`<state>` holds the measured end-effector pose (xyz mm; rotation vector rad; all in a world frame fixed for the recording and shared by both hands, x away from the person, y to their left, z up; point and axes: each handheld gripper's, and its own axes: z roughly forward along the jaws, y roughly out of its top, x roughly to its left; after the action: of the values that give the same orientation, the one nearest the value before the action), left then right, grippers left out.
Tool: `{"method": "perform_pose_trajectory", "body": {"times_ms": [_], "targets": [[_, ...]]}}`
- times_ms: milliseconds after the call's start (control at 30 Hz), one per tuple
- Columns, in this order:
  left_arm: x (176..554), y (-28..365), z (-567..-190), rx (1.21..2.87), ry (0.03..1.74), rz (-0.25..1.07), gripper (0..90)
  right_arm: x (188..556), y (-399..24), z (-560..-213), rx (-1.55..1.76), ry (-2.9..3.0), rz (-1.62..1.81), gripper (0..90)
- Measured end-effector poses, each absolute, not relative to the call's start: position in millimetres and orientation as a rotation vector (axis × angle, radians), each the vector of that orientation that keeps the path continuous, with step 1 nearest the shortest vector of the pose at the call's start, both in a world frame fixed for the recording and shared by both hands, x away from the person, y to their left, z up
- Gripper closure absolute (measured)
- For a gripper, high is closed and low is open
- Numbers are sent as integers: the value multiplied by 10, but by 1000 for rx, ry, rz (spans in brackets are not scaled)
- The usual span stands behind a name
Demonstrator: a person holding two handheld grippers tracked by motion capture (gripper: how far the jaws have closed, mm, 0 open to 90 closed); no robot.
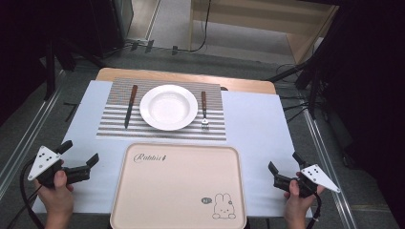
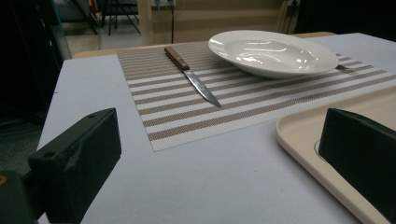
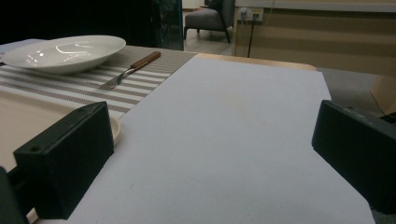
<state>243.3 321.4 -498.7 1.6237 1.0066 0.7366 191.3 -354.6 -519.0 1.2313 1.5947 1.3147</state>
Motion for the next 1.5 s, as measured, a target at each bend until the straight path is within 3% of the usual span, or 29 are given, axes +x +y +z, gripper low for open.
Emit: {"method": "perform_pose_trajectory", "body": {"times_ms": [633, 1500], "targets": [[2447, 3164, -4946, 1696, 998, 750, 0, 1922, -3518, -5195, 1217, 1611, 1302, 0], [2533, 2694, -4601, 1744, 923, 758, 0, 1919, -3503, -5202, 1206, 1622, 1295, 0]]}}
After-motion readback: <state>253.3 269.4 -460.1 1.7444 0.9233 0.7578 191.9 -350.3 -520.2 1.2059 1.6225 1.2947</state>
